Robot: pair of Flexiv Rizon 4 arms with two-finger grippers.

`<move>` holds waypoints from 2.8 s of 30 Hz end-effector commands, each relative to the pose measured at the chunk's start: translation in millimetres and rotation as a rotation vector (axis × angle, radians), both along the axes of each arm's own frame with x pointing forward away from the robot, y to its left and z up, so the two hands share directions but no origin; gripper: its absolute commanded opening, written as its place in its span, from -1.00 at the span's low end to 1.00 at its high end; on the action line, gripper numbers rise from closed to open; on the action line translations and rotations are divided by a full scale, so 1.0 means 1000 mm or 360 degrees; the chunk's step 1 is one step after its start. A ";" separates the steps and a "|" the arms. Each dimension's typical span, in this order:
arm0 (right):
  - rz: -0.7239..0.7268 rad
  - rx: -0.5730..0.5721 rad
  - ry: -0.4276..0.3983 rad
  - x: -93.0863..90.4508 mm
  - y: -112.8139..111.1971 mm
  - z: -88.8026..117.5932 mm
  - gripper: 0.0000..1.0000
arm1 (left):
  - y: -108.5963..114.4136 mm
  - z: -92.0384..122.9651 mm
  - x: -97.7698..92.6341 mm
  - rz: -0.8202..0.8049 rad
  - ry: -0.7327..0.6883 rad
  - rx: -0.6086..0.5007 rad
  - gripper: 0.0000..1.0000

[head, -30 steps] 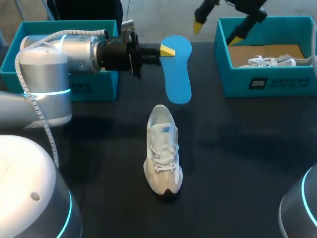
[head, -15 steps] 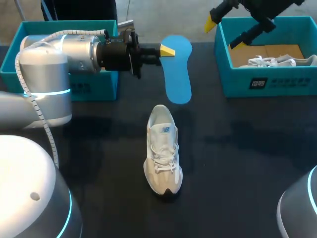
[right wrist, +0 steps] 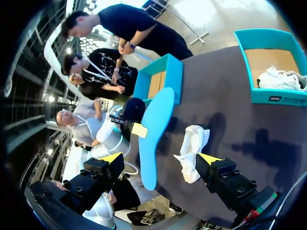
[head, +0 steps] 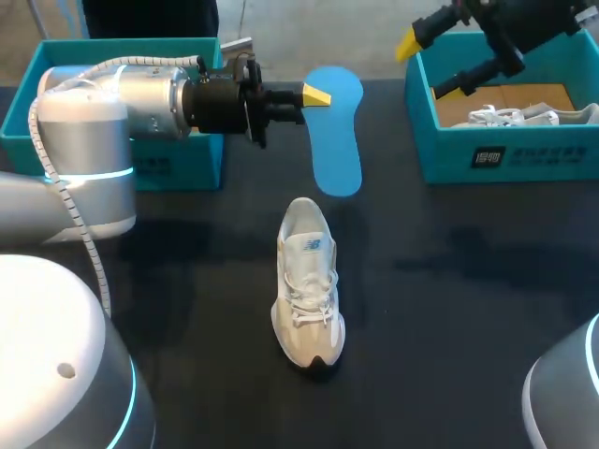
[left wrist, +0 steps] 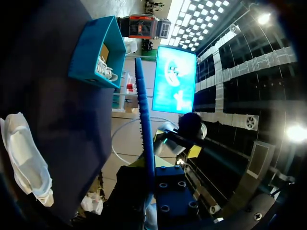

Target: Take the shoe out of the shoebox, open the shoe tongue, remove and reinsert the insole, then place the shoe into the shoebox

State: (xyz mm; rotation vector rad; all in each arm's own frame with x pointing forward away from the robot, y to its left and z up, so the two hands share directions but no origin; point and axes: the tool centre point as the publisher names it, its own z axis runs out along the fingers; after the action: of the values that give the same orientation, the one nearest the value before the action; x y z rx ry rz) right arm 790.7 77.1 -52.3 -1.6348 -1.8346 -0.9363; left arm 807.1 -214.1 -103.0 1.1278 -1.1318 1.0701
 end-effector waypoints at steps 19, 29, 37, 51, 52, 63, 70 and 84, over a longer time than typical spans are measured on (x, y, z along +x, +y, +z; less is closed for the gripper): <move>-0.0036 0.0429 -0.0001 -0.009 -0.017 -0.042 1.00 | 0.001 0.000 -0.001 0.0001 -0.0001 0.0005 -1.00; -0.0046 0.0502 0.0013 -0.009 -0.017 -0.051 1.00 | 0.001 0.000 -0.001 0.0001 -0.0001 0.0005 -1.00; -0.0108 0.0592 0.0005 -0.008 -0.017 -0.049 1.00 | 0.001 0.000 -0.001 0.0001 -0.0001 0.0005 -1.00; -0.0112 0.0763 -0.0013 -0.004 -0.013 -0.040 1.00 | 0.001 0.000 -0.001 0.0001 -0.0001 0.0005 -1.00; -0.0112 0.0763 -0.0013 -0.004 -0.013 -0.040 1.00 | 0.001 0.000 -0.001 0.0001 -0.0001 0.0005 -1.00; -0.0112 0.0763 -0.0013 -0.004 -0.013 -0.040 1.00 | 0.005 0.004 0.000 -0.0025 -0.0373 0.0071 -1.00; -0.0112 0.0763 -0.0013 -0.004 -0.013 -0.040 1.00 | 0.008 0.007 0.001 -0.0015 -0.1156 0.0266 -1.00; -0.0112 0.0763 -0.0013 -0.004 -0.013 -0.040 1.00 | 0.007 -0.002 0.015 0.0059 -0.1812 0.0334 -1.00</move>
State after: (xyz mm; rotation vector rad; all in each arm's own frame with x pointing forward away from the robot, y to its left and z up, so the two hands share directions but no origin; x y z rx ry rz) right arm 785.8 62.3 -91.5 -1.3960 -1.4175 -1.2967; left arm 823.3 -206.8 -105.9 0.8290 -1.8446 1.4990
